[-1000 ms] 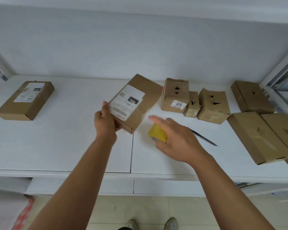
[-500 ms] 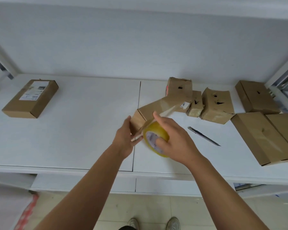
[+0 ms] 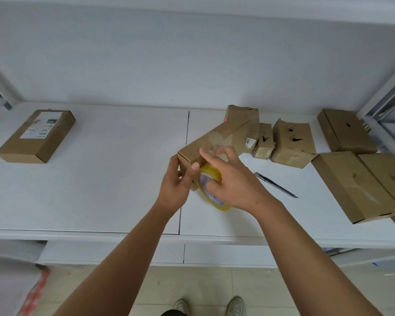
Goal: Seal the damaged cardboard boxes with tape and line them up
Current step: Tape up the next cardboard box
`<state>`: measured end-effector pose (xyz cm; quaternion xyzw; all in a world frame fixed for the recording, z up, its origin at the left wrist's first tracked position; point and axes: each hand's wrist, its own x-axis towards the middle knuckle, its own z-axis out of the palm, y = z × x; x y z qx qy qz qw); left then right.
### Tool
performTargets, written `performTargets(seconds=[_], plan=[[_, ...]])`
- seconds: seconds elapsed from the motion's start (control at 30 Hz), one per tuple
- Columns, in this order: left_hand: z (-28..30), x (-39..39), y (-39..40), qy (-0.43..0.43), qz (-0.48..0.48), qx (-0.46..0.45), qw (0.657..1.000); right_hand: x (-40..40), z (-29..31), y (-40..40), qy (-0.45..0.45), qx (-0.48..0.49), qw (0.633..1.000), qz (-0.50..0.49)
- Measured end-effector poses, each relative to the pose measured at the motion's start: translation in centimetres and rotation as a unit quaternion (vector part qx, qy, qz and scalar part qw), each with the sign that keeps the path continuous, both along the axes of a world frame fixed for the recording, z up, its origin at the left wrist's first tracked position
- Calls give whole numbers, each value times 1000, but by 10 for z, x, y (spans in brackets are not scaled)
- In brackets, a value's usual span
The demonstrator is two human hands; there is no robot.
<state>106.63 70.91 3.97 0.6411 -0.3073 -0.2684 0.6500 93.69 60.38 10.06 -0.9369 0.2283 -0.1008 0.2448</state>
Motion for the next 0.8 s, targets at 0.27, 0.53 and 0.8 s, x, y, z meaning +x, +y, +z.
performTargets(seconds=[0.27,0.53,0.8], plan=[[17,12,-3,122,152,6,981,-2,7,13,-113,62,990,-60],[30,63,12,358,174,-7,917,-22,-4,-4,82,-43,995,-35],[19,59,7,377,184,-13,908,-24,-8,-5,74,-8,997,-25]])
